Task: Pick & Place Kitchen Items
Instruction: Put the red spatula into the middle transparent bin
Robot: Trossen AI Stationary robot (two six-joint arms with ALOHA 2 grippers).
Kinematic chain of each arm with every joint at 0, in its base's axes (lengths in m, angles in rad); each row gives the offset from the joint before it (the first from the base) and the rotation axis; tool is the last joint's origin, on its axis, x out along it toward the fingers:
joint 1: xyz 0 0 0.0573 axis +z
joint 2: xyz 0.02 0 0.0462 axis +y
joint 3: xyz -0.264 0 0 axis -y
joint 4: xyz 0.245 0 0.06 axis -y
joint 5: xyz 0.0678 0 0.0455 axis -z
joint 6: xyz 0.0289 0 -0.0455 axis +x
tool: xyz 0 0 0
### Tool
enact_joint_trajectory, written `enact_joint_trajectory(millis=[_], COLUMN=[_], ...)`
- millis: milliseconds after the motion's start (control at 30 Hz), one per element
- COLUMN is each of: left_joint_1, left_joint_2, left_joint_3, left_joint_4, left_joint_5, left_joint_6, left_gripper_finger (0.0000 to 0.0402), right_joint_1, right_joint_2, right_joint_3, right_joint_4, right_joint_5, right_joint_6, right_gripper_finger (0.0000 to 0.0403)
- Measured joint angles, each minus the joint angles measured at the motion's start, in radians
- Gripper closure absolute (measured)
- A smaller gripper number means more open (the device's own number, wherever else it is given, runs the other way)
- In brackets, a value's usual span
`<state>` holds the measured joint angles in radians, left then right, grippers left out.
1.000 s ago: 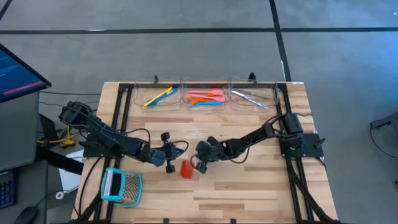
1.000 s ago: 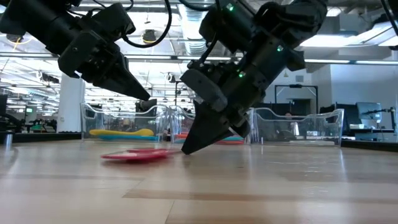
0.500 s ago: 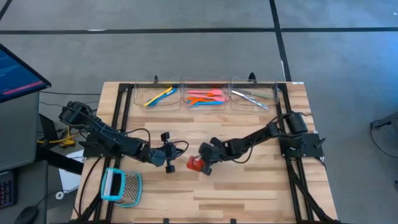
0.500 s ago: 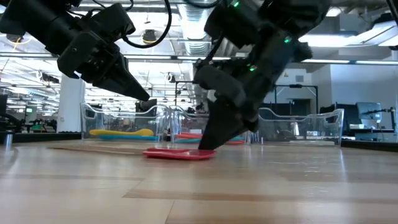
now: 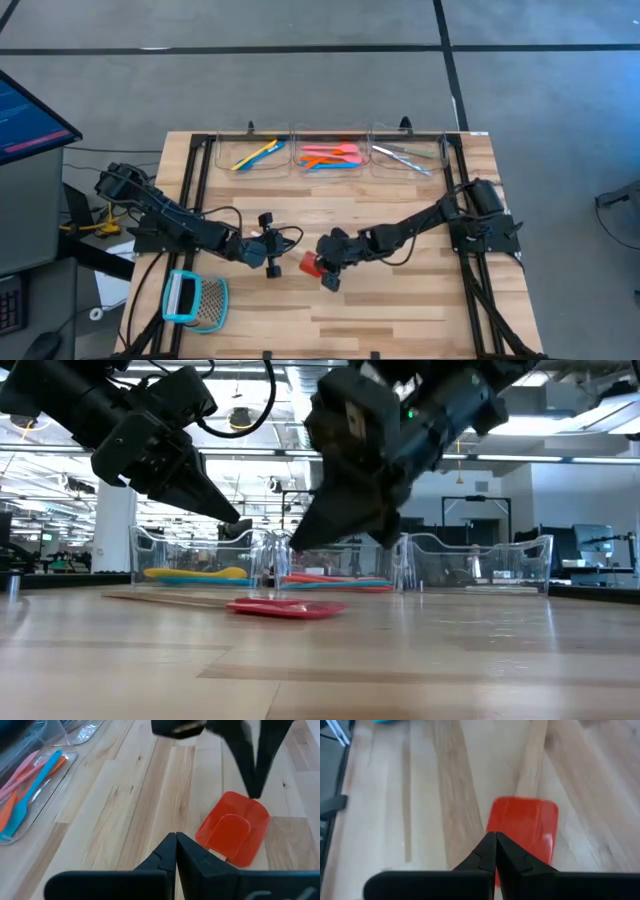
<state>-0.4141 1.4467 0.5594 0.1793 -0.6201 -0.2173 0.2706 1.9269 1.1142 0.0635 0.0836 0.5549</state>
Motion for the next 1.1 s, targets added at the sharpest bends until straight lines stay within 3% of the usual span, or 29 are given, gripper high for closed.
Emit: enact_joint_trajectory(millis=[100,267,567,700,1100], left_joint_1=[0.0,-0.012,-0.059,-0.057,-0.043], left_joint_2=[0.0,0.0,0.0,0.0,0.0], left_joint_3=[0.0,0.0,-0.049,-0.082,-0.132], left_joint_4=[0.0,-0.032,-0.141,-0.138,-0.126], left_joint_5=[0.006,0.143,0.12,0.059,0.06], left_joint_6=[-0.003,-0.074,-0.299,-0.339,-0.402], left_gripper_finger=[0.0399,0.0399,0.0399,0.0399,0.0399], right_joint_1=[0.009,0.019,0.025,0.031,0.044], right_joint_2=[0.045,0.094,0.086,0.091,0.091], right_joint_3=[0.016,0.073,0.089,0.089,0.089], right_joint_4=[0.061,0.031,0.038,0.033,0.032], right_joint_5=[-0.011,-0.016,-0.019,-0.033,-0.035], right_joint_6=[0.015,0.016,-0.004,0.005,0.033], right_gripper_finger=[0.0403,0.0403,0.0403,0.0403,0.0403])
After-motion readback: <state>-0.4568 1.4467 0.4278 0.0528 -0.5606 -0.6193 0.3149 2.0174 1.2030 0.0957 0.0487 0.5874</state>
